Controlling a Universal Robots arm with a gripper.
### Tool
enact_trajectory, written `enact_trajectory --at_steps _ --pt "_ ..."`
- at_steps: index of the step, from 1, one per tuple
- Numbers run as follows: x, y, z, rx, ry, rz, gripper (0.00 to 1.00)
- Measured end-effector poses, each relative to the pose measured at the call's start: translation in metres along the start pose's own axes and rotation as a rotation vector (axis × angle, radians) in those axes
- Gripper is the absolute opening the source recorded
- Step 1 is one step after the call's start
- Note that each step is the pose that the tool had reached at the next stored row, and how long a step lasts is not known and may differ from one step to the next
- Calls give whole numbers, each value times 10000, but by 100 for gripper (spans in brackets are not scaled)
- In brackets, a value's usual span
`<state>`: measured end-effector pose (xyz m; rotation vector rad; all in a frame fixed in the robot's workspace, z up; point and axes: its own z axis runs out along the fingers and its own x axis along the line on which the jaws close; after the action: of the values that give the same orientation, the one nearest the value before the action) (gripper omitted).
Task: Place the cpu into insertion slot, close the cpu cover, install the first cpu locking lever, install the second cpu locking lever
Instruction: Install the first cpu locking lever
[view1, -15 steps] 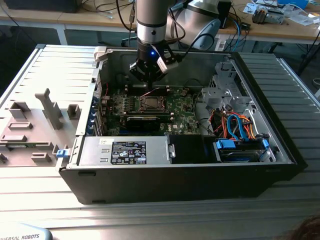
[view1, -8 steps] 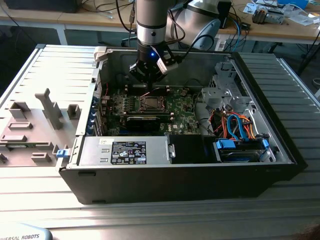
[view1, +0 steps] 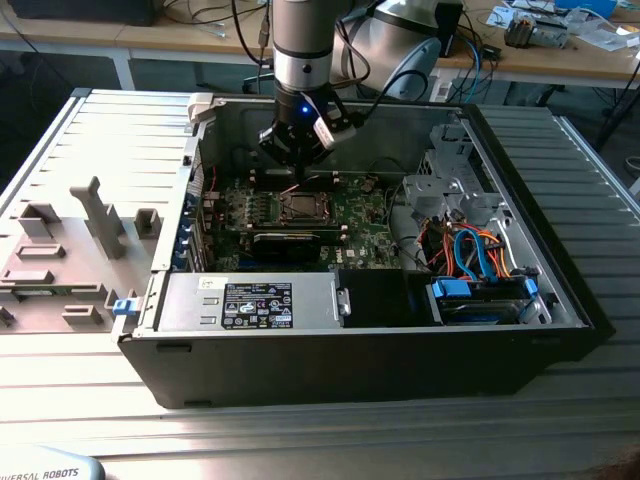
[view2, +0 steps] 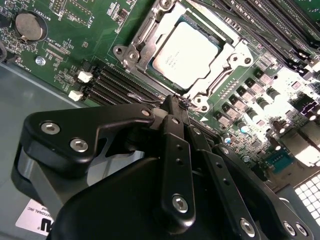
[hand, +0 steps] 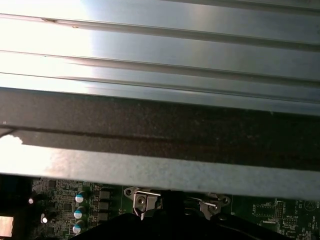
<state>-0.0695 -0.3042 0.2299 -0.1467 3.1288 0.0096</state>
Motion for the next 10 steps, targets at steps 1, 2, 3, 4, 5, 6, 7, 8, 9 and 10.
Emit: enact_trajectory --at_steps 1,2,3,4,5,6,7,8,9,10 --pt "0 0 2 0 0 0 11" --pt "0 0 4 -1 0 1 11" --pt "2 0 7 0 0 1 11" --pt "3 0 8 -1 0 1 11" --pt "3 0 10 -1 0 0 11" --pt "4 0 12 0 0 0 11" --pt "4 0 13 -1 0 0 11" --pt "4 0 16 -1 0 0 11" --pt "4 0 18 -1 0 0 11" --pt "4 0 20 -1 -1 0 11"
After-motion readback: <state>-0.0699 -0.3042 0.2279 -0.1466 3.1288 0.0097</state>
